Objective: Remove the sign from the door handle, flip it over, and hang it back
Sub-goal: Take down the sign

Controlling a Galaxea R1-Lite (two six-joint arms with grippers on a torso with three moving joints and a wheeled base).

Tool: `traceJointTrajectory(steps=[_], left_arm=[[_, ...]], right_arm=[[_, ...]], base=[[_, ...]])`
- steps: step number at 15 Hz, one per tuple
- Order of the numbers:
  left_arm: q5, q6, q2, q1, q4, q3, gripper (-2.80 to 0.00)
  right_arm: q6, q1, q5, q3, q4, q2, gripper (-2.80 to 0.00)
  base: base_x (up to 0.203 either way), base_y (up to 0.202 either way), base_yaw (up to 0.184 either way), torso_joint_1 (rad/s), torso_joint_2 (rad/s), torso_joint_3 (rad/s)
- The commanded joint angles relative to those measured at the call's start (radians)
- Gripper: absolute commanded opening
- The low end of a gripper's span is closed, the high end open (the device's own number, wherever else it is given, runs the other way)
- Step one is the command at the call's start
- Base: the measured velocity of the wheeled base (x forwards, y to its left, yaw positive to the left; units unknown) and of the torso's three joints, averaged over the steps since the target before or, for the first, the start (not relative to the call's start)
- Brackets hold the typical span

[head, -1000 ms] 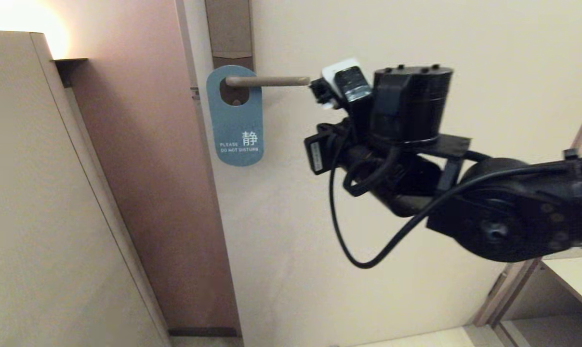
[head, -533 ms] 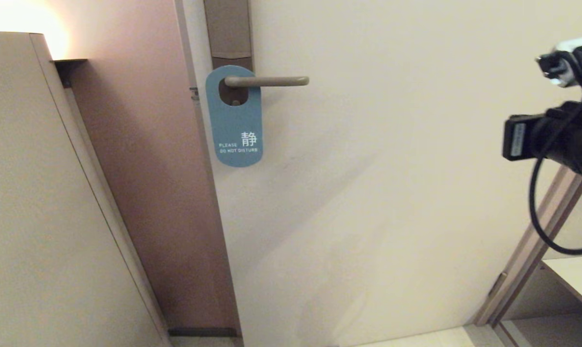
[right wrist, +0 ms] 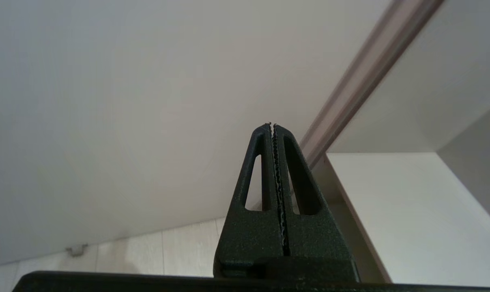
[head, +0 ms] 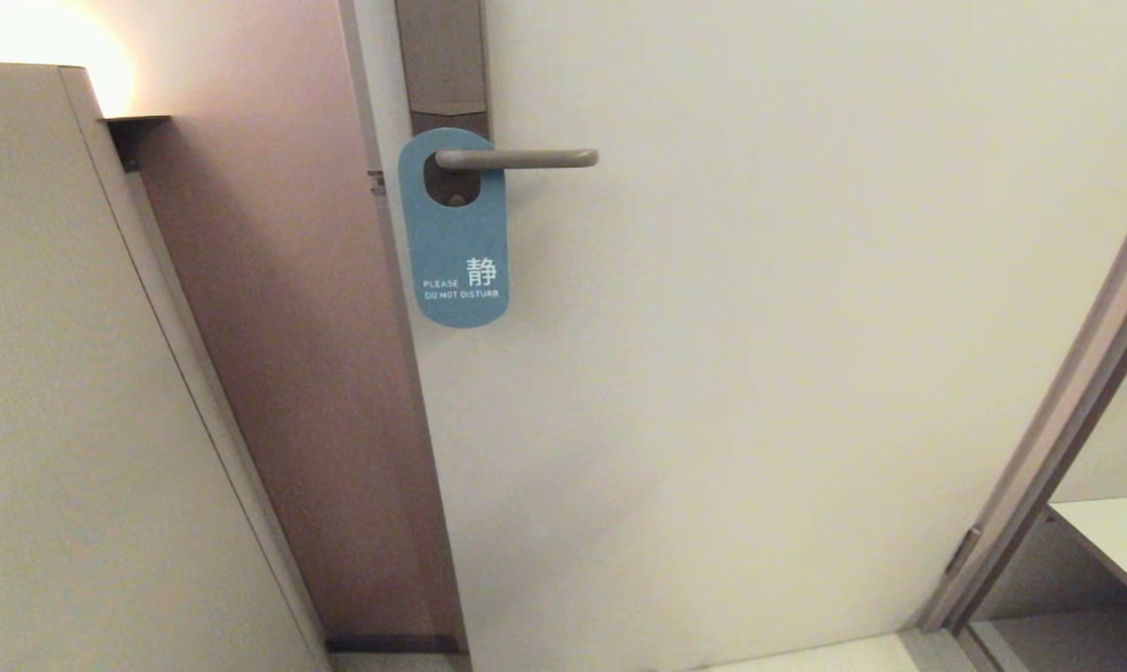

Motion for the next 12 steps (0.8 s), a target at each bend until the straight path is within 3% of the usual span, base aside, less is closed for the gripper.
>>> traceJointTrajectory(steps=[1, 5, 7, 12], left_arm=[[0.0, 0.0, 0.0, 0.0, 0.0, 0.0, -2.8], [0.0, 0.0, 0.0, 0.0, 0.0, 0.0, -2.8], [0.0, 0.0, 0.0, 0.0, 0.0, -0.001, -2.8], [0.0, 0.0, 0.0, 0.0, 0.0, 0.0, -2.8]], right_arm=[[0.0, -0.027, 0.009, 0.092, -0.001, -0.126, -2.8], [0.001, -0.156, 0.189, 0.254, 0.0, -0.287, -2.8], [0.0, -0.181, 0.264, 0.307, 0.0, -0.347, -2.8], [0.009, -0.182, 0.342, 0.372, 0.053, -0.514, -2.8]], base=[[0.0, 0.0, 0.0, 0.0, 0.0, 0.0], [0.0, 0.0, 0.0, 0.0, 0.0, 0.0], [0.0, 0.0, 0.0, 0.0, 0.0, 0.0], [0.0, 0.0, 0.0, 0.0, 0.0, 0.0]])
